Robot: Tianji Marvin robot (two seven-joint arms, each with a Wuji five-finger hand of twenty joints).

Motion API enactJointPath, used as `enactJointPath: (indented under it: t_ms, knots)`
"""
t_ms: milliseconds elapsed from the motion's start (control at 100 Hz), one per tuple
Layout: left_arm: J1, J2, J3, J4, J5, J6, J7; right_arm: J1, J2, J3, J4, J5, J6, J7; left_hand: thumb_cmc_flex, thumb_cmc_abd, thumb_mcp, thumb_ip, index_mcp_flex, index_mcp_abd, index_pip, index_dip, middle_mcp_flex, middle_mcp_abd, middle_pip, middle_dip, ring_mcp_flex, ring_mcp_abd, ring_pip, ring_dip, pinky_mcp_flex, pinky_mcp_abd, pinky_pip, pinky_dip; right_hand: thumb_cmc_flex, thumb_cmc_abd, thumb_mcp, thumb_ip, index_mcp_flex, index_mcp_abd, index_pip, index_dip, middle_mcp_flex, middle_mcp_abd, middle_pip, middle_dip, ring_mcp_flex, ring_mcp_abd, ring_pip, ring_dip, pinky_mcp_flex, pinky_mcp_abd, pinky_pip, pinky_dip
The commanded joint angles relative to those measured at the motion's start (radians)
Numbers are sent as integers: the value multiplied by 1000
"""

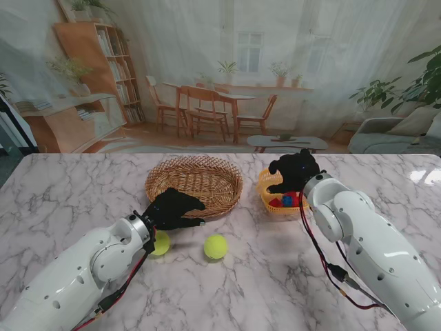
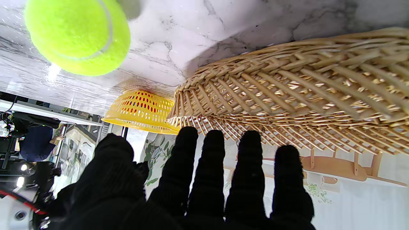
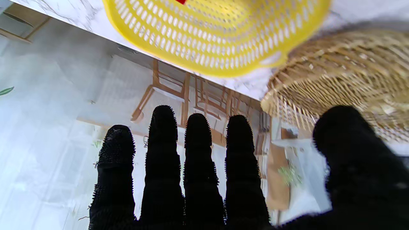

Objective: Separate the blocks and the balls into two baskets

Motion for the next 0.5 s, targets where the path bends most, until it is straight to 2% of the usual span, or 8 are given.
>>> enactJointPath:
  t_ms: [0,130,250,490]
  knots:
    - [-3,-2,4,4,1,-1,-10,-36,-2,5,-44,24,5,3,15,29,-6,20,17,-19,8,6,20,-10,10,14,11,-3,14,7,-4,17,-18,4,-5,21,-27,29,6,27,-18,17,-33,29,-45,-28,-34,34,-77,-28,-32,50,-51,-40]
    - [-3,-2,4,5,2,0,-7,-137,-13,58,-132,96,6,-23,16,28,-6,20,19,-19,9,7,21,-10,11,14,12,-3,14,7,-4,17,-18,4,2,24,-44,30,11,36,-31,13,-34,42,-74,-50,-42,49,-130,-56,-55,58,-99,-84]
    - [-3,-2,3,5,3,0,-5,-216,-29,74,-158,148,29,-120,15,28,-6,20,19,-20,10,7,21,-11,11,14,11,-4,14,8,-4,17,-17,5,11,25,-53,31,19,37,-36,12,-29,48,-82,-55,-41,58,-148,-64,-60,60,-108,-97]
    - [-3,-3,-1,10,6,3,5,-320,-41,71,-137,130,61,-278,16,28,-5,20,15,-19,8,6,21,-10,11,14,12,-3,14,8,-4,18,-17,5,16,47,-72,36,0,47,-52,11,-30,43,-98,-64,-38,80,-187,-87,-44,55,-97,-106]
